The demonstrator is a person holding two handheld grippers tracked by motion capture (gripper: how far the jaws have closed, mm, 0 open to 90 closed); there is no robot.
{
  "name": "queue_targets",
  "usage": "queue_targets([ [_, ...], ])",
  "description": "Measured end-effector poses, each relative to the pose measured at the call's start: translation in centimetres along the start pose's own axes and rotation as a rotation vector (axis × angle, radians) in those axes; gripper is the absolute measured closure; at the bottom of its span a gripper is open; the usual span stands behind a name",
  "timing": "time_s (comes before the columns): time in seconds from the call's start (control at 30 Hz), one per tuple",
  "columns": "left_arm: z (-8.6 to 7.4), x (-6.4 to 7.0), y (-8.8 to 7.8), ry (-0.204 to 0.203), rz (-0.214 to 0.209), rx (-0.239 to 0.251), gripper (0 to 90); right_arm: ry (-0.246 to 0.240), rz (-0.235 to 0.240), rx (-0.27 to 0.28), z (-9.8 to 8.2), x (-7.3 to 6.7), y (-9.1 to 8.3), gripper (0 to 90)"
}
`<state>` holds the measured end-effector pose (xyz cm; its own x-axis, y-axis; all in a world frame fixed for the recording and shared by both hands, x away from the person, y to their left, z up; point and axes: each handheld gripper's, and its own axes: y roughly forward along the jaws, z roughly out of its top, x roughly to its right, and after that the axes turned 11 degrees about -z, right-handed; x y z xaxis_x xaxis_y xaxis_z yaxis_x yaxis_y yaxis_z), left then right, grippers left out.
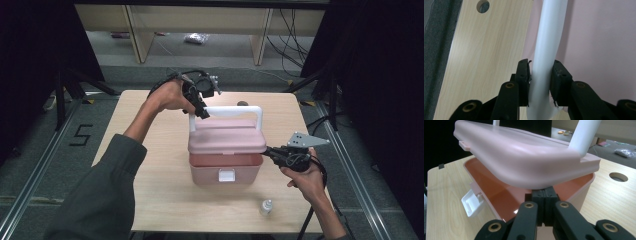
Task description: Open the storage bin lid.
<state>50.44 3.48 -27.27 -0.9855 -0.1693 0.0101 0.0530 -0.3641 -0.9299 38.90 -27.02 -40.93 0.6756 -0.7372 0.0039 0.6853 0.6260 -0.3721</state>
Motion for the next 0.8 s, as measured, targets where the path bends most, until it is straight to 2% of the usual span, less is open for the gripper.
queue_targets([
  [0.13,-0.2,0.0,-0.1,-0.008,0.004,0.0,67.9,0.005,-0.017,0.007,0.0,-0.1,0.0,90.0],
  [0.23,-0.4,-0.2,-0.2,-0.031,0.016,0.007,61.3,-0.006,-0.007,-0.006,0.0,0.0,0.0,90.0],
  [0.27,-0.5,-0.3,-0.3,-0.036,0.017,0.008,59.7,0.008,0.005,-0.005,0.0,0.0,0.0,90.0],
  [0.3,-0.6,-0.3,-0.4,-0.046,0.02,0.012,57.6,-0.003,-0.001,-0.003,0.0,0.1,0.0,90.0],
  [0.37,-0.7,-0.5,-0.6,-0.081,0.029,0.034,47.7,0.0,0.001,-0.014,0.1,0.1,-0.1,90.0],
  [0.4,-0.9,-0.5,-0.7,-0.094,0.017,0.047,46.2,-0.006,0.0,-0.01,0.1,0.1,-0.1,90.0],
  [0.47,-1.2,-0.4,-1.0,-0.093,0.003,0.061,43.6,0.018,0.011,-0.019,0.1,-0.1,-0.1,90.0],
  [0.5,-1.4,-0.3,-1.1,-0.098,0.011,0.064,41.7,0.017,0.004,-0.031,0.1,-0.1,-0.2,90.0],
  [0.57,-1.8,-0.3,-1.4,-0.115,0.031,0.073,34.7,0.002,-0.005,-0.015,0.1,0.1,-0.1,90.0],
  [0.73,-3.2,0.0,-2.4,-0.188,0.082,0.173,30.0,0.021,-0.002,-0.014,0.1,0.0,-0.1,90.0],
  [0.8,-4.1,0.3,-2.9,-0.206,0.091,0.221,28.7,-0.004,-0.002,-0.006,0.1,0.2,0.0,90.0],
])
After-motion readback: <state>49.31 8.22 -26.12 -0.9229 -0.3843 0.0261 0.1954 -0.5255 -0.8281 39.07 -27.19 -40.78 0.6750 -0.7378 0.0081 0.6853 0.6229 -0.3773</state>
